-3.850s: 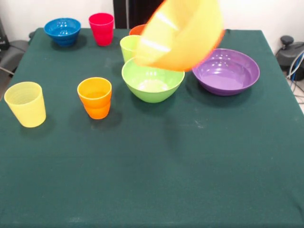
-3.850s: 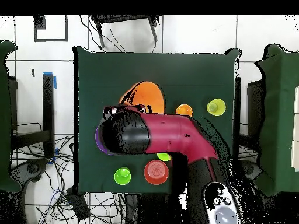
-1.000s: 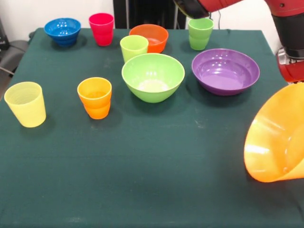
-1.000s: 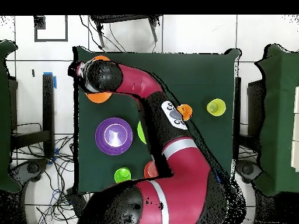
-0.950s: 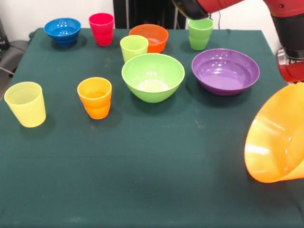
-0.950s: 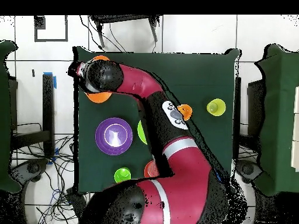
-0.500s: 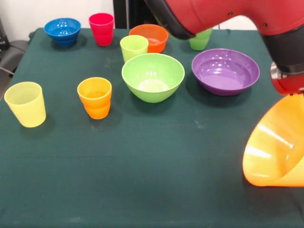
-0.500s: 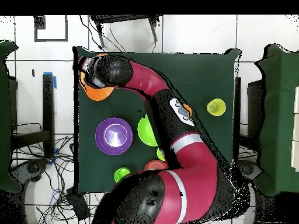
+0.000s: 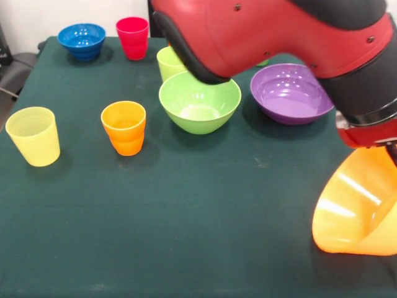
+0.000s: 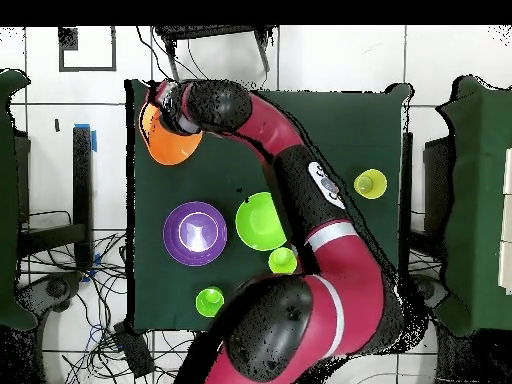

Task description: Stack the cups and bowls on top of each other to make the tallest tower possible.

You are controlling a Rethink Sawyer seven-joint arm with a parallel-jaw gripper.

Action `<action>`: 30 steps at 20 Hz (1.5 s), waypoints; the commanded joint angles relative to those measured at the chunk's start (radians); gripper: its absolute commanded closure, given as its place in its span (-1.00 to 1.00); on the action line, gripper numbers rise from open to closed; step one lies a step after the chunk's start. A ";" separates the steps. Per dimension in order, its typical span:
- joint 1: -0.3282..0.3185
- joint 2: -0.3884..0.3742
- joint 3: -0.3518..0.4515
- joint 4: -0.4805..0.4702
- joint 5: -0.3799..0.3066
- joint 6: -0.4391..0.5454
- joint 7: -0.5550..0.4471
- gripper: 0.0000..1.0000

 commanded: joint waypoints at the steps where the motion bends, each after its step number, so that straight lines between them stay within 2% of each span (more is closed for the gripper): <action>1: -0.056 0.008 0.028 0.014 -0.045 0.183 -0.154 1.00; 6: -0.071 -0.011 0.057 0.039 -0.049 0.220 -0.144 1.00; 11: -0.119 -0.011 0.090 0.076 -0.042 0.294 -0.174 1.00; 23: -0.213 0.035 0.174 0.184 -0.099 0.227 -0.246 1.00; 30: -0.239 0.069 0.213 0.238 -0.136 0.191 -0.227 1.00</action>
